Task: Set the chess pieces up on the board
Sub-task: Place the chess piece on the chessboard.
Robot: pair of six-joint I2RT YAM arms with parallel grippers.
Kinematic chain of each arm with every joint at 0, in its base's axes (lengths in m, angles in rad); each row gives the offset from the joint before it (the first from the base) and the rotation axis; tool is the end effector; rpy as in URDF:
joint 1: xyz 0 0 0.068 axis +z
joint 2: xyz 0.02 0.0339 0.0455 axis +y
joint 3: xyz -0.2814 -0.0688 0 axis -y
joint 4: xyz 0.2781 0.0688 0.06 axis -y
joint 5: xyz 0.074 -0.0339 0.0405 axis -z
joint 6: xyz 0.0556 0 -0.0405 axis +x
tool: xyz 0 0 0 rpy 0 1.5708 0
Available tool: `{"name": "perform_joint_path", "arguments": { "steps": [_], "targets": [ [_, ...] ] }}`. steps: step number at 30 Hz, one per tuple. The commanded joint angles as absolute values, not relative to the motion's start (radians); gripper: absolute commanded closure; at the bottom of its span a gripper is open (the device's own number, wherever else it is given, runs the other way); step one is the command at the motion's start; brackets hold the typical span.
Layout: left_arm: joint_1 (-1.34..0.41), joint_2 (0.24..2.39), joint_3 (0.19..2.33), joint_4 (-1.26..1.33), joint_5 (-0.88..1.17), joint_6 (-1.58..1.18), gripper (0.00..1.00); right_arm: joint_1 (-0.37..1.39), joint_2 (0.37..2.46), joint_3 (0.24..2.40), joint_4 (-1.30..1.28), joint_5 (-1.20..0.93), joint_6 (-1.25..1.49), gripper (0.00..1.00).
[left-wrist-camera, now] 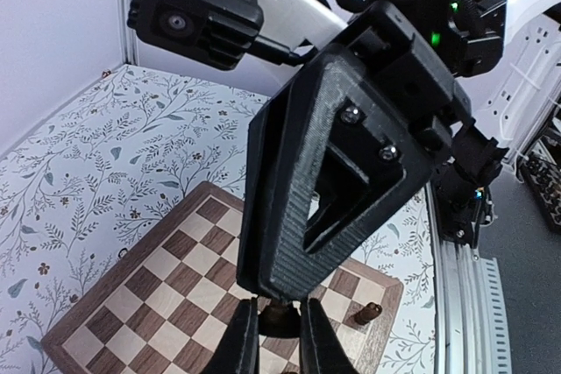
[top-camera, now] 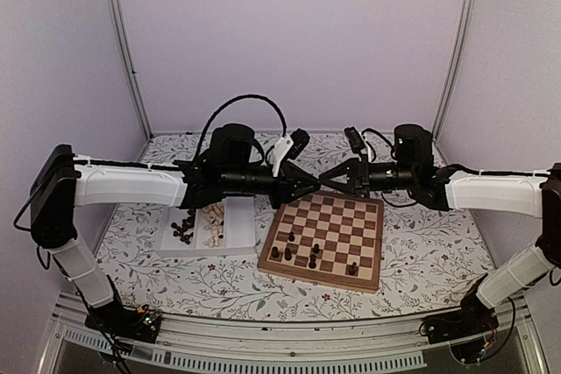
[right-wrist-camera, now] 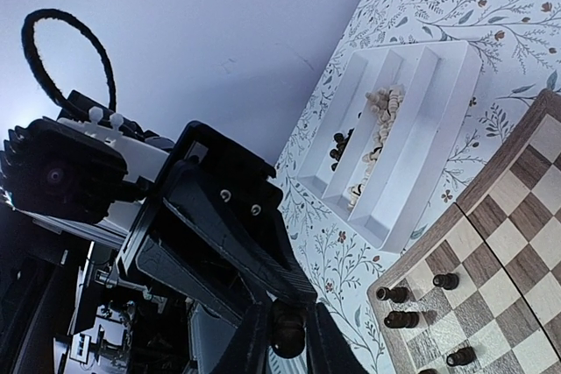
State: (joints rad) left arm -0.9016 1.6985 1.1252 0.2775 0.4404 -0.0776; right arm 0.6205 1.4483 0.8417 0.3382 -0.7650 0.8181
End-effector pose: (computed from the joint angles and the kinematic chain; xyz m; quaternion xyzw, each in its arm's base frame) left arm 0.2549 -0.3605 0.2559 0.4331 0.6665 -0.4280 0.4300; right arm 0.2691 0.2397 0.2533 -0.1523 0.7566 0.5938 0.2274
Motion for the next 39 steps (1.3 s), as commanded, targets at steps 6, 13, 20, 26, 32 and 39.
{"name": "perform_joint_path", "arguments": {
  "steps": [6, 13, 20, 26, 32, 39],
  "targets": [
    [-0.917, 1.720, 1.159, 0.272, 0.397, -0.082, 0.66, 0.615, 1.453, 0.840, 0.331, -0.745, 0.791, 0.93],
    [-0.916, 1.621, 1.165, 0.171, 0.301, -0.091, 0.58, 0.615, 1.382, 0.891, 0.015, -0.519, 0.581, 0.94],
    [-0.883, 1.604, 1.348, -0.151, 0.182, -0.123, 0.50, 0.652, 1.298, 0.880, -0.289, -0.223, 0.406, 0.95],
    [-0.786, 1.601, 1.399, -0.246, 0.229, -0.156, 0.13, 0.736, 1.297, 0.857, -0.441, -0.060, 0.397, 0.96],
    [-0.600, 1.605, 1.284, -0.100, 0.504, -0.310, 0.01, 0.808, 1.300, 0.771, -0.444, -0.005, 0.462, 0.96],
    [-0.564, 1.610, 1.240, -0.086, 0.586, -0.271, 0.16, 0.881, 1.331, 0.745, -0.487, 0.099, 0.499, 0.96]
  ]
}}
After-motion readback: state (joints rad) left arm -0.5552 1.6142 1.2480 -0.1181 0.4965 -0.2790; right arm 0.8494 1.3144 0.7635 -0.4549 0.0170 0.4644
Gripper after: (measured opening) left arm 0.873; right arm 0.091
